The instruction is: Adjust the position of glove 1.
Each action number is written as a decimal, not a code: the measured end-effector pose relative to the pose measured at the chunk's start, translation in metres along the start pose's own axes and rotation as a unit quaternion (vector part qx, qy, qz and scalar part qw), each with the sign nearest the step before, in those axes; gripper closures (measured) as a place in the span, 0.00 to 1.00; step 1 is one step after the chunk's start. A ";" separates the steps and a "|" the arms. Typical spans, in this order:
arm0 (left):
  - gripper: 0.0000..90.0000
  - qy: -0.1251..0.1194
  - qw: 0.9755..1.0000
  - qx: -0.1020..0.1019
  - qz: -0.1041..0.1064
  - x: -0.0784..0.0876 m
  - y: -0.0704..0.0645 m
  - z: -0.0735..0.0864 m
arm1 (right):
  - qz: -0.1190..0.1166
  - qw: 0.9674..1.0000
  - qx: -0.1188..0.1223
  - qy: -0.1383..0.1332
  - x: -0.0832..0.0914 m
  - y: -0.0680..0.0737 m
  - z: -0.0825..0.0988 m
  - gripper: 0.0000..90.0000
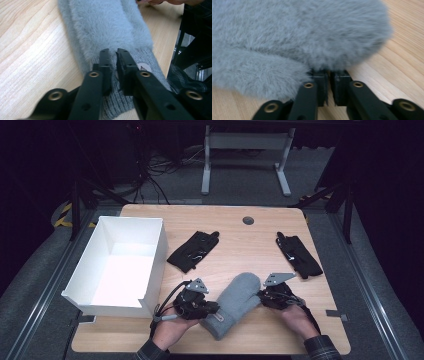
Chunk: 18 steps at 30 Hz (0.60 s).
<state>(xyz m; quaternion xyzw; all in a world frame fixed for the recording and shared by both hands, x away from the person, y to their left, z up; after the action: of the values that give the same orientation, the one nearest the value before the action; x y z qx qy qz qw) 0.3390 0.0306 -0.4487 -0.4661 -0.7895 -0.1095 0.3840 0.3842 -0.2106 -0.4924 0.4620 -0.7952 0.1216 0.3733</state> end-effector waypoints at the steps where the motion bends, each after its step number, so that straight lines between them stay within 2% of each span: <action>1: 0.85 -0.001 1.000 0.001 -0.002 0.000 0.000 -0.002 | 0.003 1.000 -0.003 -0.003 0.003 -0.002 0.001 0.86; 6: 0.66 -0.002 1.000 -0.004 -0.002 -0.003 0.001 -0.012 | 0.024 0.999 -0.021 -0.024 0.020 -0.014 0.009 0.73; 8: 0.64 -0.002 1.000 -0.007 0.000 -0.005 0.001 -0.016 | 0.030 0.999 -0.026 -0.030 0.024 -0.017 0.011 0.70; 12: 0.47 -0.004 1.000 -0.020 0.000 -0.012 0.002 -0.031 | 0.053 0.997 -0.042 -0.040 0.039 -0.029 0.024 0.54; 15: 0.37 -0.004 1.000 -0.027 0.001 -0.018 0.004 -0.042 | 0.068 0.996 -0.043 -0.039 0.044 -0.034 0.033 0.45; 18: 0.29 0.000 0.999 -0.035 -0.008 -0.029 0.007 -0.051 | 0.075 0.996 -0.043 -0.036 0.045 -0.036 0.038 0.41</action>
<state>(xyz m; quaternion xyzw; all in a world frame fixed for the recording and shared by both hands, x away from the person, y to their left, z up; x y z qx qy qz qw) 0.3784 -0.0113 -0.4358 -0.4731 -0.7889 -0.1400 0.3663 0.3825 -0.2797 -0.4931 0.3885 -0.8452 0.0978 0.3539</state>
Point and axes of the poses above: each handheld gripper's, and its own axes: x roughly backward along the jaws, z roughly out of its underside, y roughly to its left, the point moved 5 cm from there along -x, roughly forward along the jaws, and after that the axes turned 9 degrees about -z, right-handed, at the moved point
